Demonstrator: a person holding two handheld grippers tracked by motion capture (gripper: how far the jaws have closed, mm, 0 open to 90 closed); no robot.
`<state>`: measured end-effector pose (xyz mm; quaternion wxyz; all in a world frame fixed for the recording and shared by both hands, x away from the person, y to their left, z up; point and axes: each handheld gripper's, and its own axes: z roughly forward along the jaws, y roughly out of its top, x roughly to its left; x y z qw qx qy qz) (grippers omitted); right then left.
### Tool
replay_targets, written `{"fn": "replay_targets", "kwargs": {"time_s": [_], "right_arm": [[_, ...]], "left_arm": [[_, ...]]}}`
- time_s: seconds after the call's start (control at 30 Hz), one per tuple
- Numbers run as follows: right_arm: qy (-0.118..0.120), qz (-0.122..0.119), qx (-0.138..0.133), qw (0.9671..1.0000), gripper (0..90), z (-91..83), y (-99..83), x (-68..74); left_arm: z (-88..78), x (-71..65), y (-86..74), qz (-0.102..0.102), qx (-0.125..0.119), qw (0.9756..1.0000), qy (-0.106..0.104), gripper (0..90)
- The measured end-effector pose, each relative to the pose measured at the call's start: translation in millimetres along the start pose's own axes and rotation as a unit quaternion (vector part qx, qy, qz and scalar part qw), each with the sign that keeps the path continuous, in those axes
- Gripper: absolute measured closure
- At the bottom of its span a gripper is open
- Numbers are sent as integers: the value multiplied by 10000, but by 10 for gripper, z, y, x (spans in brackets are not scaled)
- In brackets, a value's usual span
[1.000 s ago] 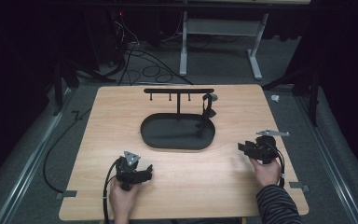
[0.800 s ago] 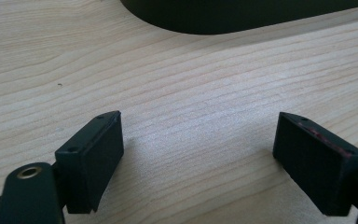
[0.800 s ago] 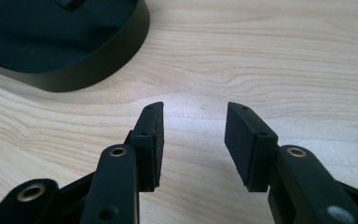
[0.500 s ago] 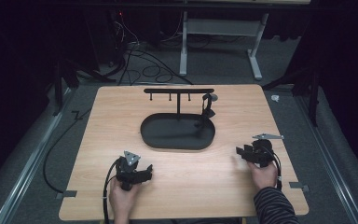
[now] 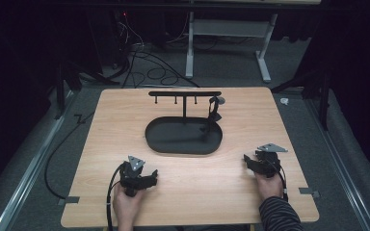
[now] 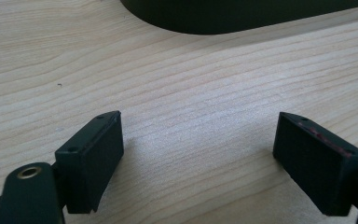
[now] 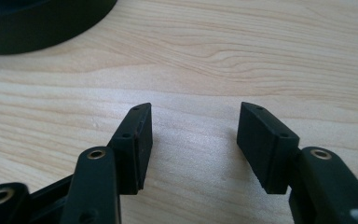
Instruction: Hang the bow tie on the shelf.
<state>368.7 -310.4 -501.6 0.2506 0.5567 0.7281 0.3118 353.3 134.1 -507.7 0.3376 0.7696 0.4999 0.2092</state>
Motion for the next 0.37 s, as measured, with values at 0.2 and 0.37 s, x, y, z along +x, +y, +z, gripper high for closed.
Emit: {"fn": "replay_targets", "kwargs": {"time_s": [0.2,0.37], "right_arm": [[7,36,4,10000,455,-2,-3,10],[4,33,8,10000,452,-3,-3,11]], "left_arm": [[0,0,0,0,0,10000,1,164],[0,0,0,0,0,10000,0,163]]}}
